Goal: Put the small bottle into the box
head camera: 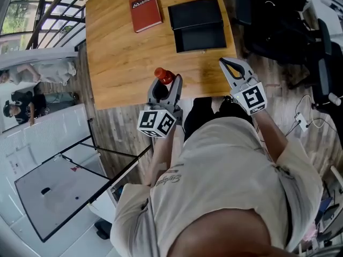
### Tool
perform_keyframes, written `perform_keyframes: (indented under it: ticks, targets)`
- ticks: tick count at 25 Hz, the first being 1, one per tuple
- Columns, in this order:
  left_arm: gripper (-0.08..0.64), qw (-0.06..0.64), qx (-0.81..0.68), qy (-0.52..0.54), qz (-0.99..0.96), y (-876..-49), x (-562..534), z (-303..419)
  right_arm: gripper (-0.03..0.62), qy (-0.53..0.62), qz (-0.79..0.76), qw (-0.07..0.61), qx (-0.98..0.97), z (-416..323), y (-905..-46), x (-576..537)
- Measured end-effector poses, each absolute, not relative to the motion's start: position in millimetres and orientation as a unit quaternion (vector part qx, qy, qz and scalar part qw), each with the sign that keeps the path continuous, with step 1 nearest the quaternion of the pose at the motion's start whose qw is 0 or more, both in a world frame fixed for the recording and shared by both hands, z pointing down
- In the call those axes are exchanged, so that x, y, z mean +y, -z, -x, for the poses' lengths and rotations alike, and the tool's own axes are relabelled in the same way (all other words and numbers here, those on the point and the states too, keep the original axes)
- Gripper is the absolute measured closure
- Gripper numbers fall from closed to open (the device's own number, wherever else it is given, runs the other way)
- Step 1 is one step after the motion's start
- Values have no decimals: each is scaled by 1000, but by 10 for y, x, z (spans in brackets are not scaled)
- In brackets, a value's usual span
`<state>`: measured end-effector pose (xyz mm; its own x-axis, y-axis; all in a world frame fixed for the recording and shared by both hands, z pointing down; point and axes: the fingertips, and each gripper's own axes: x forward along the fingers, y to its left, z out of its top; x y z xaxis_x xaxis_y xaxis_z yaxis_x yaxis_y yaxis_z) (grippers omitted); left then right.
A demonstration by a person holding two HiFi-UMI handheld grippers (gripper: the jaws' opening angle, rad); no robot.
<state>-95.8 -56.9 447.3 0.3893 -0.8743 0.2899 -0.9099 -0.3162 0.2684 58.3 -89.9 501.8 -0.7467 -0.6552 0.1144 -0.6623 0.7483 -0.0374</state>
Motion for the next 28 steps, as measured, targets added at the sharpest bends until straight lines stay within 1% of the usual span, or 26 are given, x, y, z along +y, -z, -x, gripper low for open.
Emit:
perform_keyframes:
  ticks: [4,10,15,21,24,28]
  targets:
    - [333,198,-533,-35,-822,-4480,-772,932,598,-41,-370,43,-927,-601,-4952,-1004]
    - [333,197,-498,-25,-844,-4400,-1167,932,598,-44,-425,21,-904,-637,-4664,-1300]
    - [333,192,-468,-5,-862,-4250,-1394,1016,598,-20,-449,38,-893,-537,-4508,-1423]
    - [333,214,-444,4,-870,-4333,-1568,1239,598,8,-492,33,-870,-347,-4220,-1501]
    - [333,215,-425,9,-879,-4374,-1623,1287,598,16,-500,51,-864,-258,-4245,-1501]
    - [333,235,-403,13,-884,-4456,-1633,1369,598,-1,-513,69,-855,-128,-4373,-1444]
